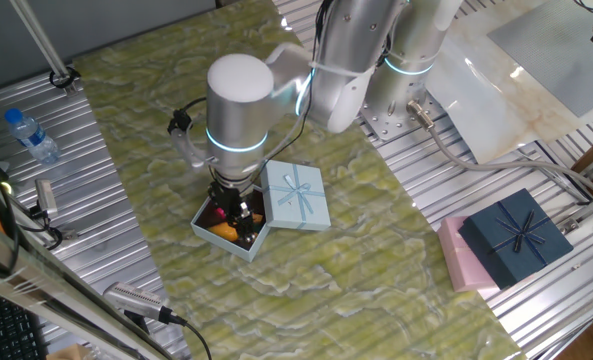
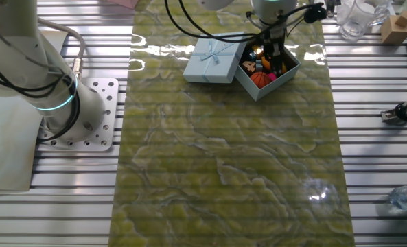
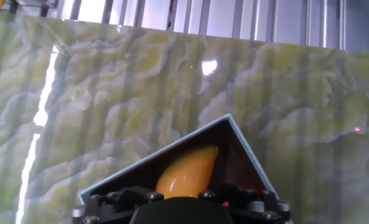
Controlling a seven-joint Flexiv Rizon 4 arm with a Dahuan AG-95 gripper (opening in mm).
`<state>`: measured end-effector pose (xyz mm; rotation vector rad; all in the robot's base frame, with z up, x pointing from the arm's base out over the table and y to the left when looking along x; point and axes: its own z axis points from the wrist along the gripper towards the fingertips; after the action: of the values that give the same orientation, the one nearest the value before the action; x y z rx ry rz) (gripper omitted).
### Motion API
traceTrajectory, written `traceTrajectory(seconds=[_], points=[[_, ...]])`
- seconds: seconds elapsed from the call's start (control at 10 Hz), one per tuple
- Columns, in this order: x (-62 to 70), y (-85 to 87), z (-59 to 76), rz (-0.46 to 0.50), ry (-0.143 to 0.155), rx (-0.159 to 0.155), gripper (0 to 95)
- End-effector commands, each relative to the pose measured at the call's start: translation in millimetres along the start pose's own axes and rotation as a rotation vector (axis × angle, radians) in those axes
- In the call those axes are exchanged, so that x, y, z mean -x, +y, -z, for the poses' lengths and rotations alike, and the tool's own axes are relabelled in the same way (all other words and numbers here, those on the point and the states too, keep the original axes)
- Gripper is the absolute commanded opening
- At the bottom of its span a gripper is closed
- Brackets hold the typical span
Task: Take everything out of the gift box
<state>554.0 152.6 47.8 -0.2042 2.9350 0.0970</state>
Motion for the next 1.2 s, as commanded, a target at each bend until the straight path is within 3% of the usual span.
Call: traceTrajectory(seconds=[0.1, 0.4, 0.5, 1.2], points=[[1.3, -2.4, -2.4, -0.001, -0.006, -0.003, 95.0], [6.1, -5.1, -10.3, -0.006, -0.015, 0.000, 95.0], [6.1, -3.1, -11.0, -0.009, -0.017, 0.003, 76.0], [10.1, -2.0, -17.8, -0.021, -0.025, 0.003, 76.0]])
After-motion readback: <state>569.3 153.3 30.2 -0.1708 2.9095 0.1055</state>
